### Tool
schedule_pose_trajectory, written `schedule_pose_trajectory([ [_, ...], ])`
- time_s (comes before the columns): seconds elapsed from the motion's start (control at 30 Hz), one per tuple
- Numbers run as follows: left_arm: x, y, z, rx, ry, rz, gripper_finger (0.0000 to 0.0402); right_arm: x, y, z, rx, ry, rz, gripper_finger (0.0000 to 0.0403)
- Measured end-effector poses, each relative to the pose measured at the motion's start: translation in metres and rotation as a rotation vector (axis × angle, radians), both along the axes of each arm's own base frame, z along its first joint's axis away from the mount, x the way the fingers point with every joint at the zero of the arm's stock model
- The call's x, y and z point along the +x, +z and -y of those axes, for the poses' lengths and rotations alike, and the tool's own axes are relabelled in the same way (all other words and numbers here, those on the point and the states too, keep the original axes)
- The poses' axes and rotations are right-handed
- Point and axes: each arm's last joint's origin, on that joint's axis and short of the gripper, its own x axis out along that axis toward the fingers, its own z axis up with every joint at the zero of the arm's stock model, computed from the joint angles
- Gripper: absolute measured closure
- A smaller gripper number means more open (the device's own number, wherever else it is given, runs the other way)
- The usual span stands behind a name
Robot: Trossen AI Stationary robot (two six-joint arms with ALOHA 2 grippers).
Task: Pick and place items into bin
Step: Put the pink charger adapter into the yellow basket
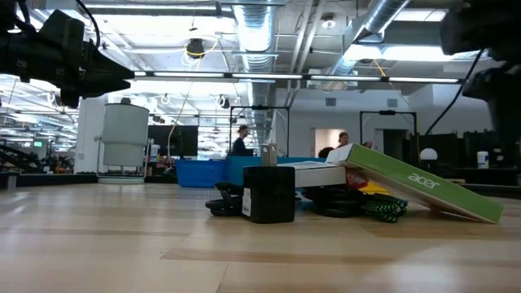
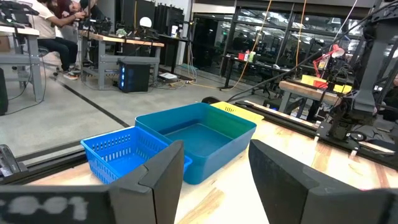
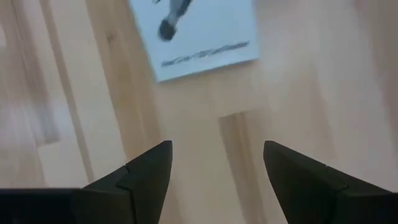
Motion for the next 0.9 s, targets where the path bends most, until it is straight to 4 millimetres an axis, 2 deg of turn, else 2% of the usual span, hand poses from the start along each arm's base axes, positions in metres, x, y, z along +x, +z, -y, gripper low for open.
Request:
schedule_pose_trajectory([
  [0.37, 0.000, 0.000, 0.000, 0.000, -0.001, 0.000, 0.0231, -0.002, -0.037, -0.031, -0.050, 0.003, -0.082, 0.0153],
  [0.57, 0.000, 0.000, 0.000, 0.000, 0.000, 0.000, 0.0231, 0.007, -0.058, -0.036, -0.064, -0.043, -0.100, 0.0153],
  [0.7, 0.000, 0.000, 0.000, 0.000, 0.000, 0.000, 0.0231, 0.011, -0.065, -0.036, -0.074, -0.072, -0.112, 0.0153],
  [0.9, 0.000, 0.000, 0.000, 0.000, 0.000, 0.000, 0.0231, 0.015, -0.064, -0.038, -0.117, -0.079, -0.111, 0.0154],
])
